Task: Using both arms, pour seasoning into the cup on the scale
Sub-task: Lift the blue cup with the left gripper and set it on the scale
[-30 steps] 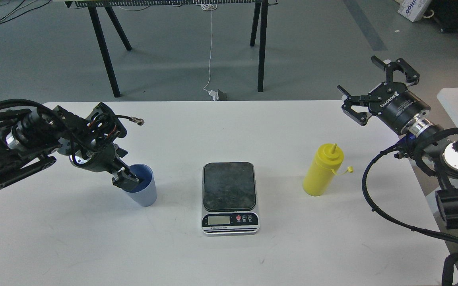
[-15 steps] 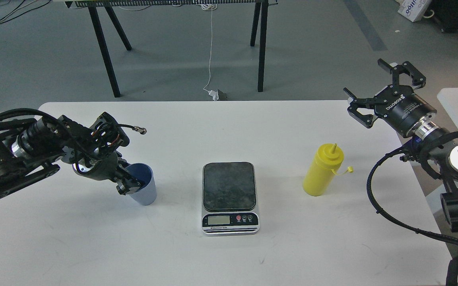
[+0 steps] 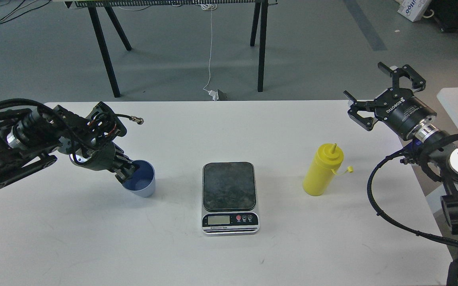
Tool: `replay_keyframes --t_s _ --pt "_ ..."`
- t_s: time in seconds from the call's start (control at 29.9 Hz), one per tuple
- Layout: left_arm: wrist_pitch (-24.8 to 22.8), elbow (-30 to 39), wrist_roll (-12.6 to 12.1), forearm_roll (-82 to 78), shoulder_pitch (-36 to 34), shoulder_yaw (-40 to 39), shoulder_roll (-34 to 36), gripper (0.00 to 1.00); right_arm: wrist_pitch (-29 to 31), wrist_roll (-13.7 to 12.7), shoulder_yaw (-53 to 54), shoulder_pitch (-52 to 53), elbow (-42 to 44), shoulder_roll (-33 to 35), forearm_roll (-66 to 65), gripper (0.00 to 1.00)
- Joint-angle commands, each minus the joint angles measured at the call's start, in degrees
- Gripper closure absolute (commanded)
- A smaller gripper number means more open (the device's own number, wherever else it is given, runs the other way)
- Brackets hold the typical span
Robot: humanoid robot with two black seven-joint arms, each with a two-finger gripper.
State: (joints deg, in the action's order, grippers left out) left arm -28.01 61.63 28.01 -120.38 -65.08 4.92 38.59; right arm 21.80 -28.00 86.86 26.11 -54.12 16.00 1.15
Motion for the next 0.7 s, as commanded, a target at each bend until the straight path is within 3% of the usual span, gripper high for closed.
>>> replay_keyframes --t_s 0.0,0.23,0.33,0.54,0.67 --pt "0.01 0.15 -0.01 0.84 -2.76 -0.18 0.08 1.00 0.00 0.00 -0.02 0.00 0.07 0.00 0.00 0.01" --pt "0.01 0.51 -0.01 15.86 -16.11 -0.44 -1.06 1.00 -0.09 0.00 -0.02 -0.27 0.25 -0.09 0.00 0.01" --pt "0.01 0.51 -0.01 18.42 -19.38 -0.35 -7.45 1.00 -0.27 0.00 0.50 0.08 0.16 -0.35 0.00 0.01" --pt "0.01 0.33 -0.01 16.76 -17.28 1.75 -18.63 0.99 -3.50 0.00 4.99 8.41 0.59 -0.01 0.00 0.01" --pt "0.01 -0.02 -0.01 14.65 -14.38 3.16 -22.06 0.99 -5.63 0.00 5.25 13.52 2.09 0.87 0.00 0.01"
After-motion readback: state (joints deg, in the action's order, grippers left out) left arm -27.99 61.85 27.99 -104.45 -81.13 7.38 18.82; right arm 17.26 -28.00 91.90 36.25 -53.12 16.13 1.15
